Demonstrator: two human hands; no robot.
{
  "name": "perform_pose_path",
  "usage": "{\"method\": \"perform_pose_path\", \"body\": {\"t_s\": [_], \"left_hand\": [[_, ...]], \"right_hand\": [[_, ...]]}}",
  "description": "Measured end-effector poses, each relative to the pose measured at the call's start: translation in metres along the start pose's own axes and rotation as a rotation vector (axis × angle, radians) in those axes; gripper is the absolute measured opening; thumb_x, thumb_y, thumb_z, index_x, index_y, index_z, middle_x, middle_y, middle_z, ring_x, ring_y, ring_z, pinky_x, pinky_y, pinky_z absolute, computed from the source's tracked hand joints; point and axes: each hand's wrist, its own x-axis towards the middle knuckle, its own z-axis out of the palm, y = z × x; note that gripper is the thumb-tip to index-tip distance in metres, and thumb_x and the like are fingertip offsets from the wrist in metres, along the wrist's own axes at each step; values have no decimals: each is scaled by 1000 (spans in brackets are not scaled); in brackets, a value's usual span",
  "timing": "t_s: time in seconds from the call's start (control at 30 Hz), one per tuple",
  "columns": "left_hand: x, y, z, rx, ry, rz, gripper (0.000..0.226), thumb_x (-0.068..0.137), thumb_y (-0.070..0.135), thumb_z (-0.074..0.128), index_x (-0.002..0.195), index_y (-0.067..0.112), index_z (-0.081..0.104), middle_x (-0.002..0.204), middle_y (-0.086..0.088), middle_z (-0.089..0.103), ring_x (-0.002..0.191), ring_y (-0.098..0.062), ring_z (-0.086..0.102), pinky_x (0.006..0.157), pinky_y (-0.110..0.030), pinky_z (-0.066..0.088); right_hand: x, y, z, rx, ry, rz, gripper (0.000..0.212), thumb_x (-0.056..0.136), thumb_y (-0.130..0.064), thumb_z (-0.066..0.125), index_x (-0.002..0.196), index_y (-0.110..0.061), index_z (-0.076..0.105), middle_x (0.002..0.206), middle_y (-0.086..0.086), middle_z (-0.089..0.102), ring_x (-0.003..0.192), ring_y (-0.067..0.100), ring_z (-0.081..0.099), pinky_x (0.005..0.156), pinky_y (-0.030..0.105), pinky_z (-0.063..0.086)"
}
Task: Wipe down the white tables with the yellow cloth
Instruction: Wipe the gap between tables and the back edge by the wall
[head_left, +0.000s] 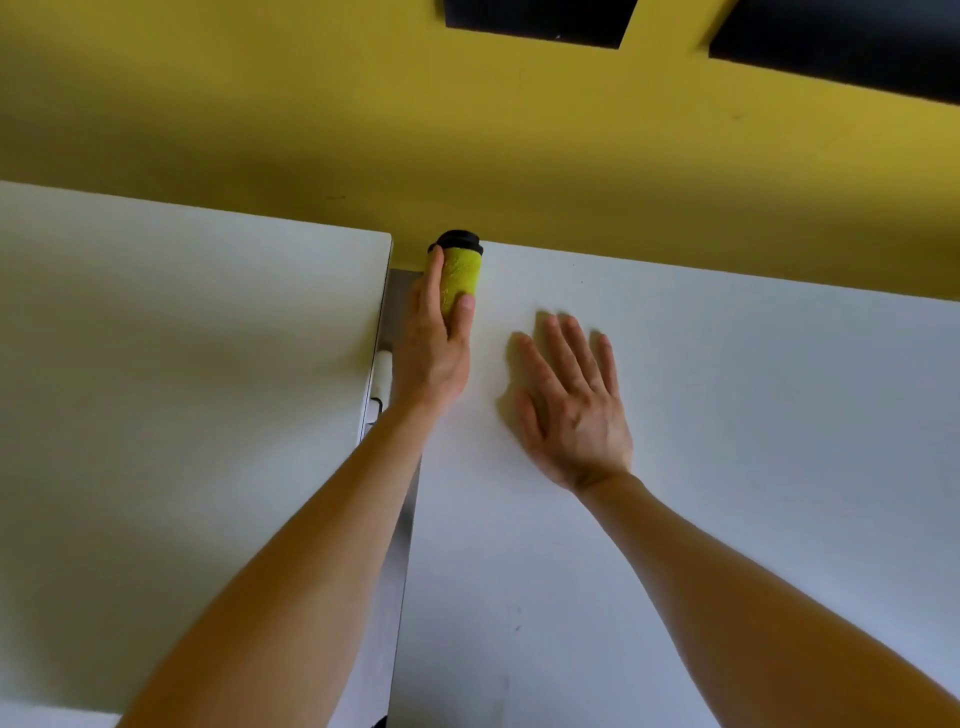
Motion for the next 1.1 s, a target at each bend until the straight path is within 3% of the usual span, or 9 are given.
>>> {"method": "perform_pose_path", "body": {"t_s": [0.17, 0.27, 0.37, 0.6, 0.73, 0.83, 1.1], "left_hand": [[-88, -39, -21, -15, -89, -64, 67, 106, 67, 33, 168, 44, 21, 156, 2, 55, 116, -31, 68, 82, -43, 57], [-36, -31, -11, -43, -59, -38, 69, 107, 59, 37, 170, 33, 25, 158, 0, 54, 128, -30, 62, 98, -48, 55], [24, -10, 5, 19, -14, 7, 68, 111, 48, 42, 172, 24, 24, 167, -7, 46, 143, -32, 52, 111, -44, 47], [-90, -30, -19, 61, -43, 20, 67, 110, 55, 34, 172, 37, 18, 163, 0, 44, 129, -27, 60, 92, -48, 59], [-14, -12, -3, 105, -29, -2, 68, 112, 48, 40, 173, 31, 18, 168, -6, 42, 141, -33, 52, 104, -46, 49], [38, 6, 9, 98, -34, 19, 65, 114, 40, 43, 174, 27, 19, 166, -13, 43, 140, -37, 52, 104, -46, 47], [-139, -42, -29, 103, -70, 5, 65, 111, 50, 39, 171, 37, 19, 170, 1, 39, 141, -20, 48, 108, -49, 54]], "right_hand": [[0, -2, -2, 17, 13, -2, 64, 109, -38, 52, 168, -17, 40, 179, 14, 22, 168, 34, 11, 132, 65, 16], [0, -3, -1, 14, 13, 3, 64, 109, -37, 52, 168, -16, 40, 179, 14, 22, 168, 34, 12, 132, 65, 16], [2, -1, 0, 4, 17, 1, 64, 108, -36, 53, 168, -16, 40, 179, 14, 23, 168, 34, 12, 132, 64, 16], [0, -3, -1, 29, 40, -6, 63, 108, -34, 57, 166, -15, 42, 178, 15, 26, 167, 35, 15, 130, 66, 19], [1, -2, 0, 21, 42, -7, 63, 108, -33, 57, 166, -14, 43, 177, 15, 26, 167, 36, 17, 130, 66, 19], [2, 0, 0, 4, 40, -9, 63, 108, -35, 54, 166, -15, 43, 178, 14, 26, 167, 35, 16, 131, 65, 17], [1, -2, -3, 16, 15, -4, 66, 108, -35, 58, 168, -16, 39, 178, 14, 24, 168, 35, 13, 132, 65, 15]]}}
